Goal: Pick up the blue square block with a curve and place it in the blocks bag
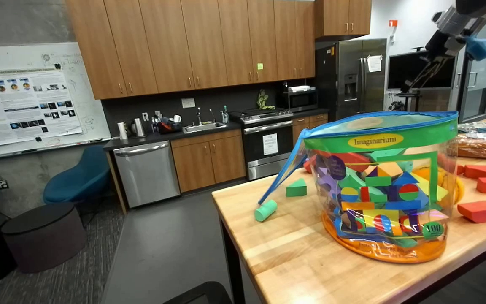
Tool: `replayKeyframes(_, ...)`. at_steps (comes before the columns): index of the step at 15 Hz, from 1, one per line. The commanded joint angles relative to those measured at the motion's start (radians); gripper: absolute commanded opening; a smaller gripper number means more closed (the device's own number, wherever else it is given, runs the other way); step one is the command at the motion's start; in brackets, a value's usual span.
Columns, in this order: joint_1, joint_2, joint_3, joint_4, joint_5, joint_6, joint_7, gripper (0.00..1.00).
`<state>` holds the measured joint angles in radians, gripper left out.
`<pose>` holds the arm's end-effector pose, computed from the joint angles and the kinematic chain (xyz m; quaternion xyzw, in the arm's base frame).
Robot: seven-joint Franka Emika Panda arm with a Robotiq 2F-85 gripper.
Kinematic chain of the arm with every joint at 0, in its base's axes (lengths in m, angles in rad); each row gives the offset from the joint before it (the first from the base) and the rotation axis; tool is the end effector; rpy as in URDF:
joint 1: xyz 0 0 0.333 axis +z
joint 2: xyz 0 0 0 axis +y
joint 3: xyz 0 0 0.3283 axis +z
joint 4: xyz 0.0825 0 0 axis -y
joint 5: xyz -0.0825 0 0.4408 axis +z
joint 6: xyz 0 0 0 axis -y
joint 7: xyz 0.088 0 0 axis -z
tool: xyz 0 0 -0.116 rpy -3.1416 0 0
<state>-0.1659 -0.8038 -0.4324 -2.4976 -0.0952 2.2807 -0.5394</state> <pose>0.3365 -0.2605 0.5680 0.9583 0.0099 0.2830 0.0379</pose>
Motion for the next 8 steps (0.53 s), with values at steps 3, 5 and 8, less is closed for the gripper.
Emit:
replayKeyframes(3, 0.001, 0.075, -0.039, 0.023, 0.002, -0.086, -0.006, 1.0)
replayKeyframes(5, 0.0, 0.092, -0.048, 0.016, 0.008, -0.038, -0.003, 1.0)
replayKeyframes(8, -0.007, 0.078, -0.042, 0.003, 0.008, -0.047, -0.005, 1.0)
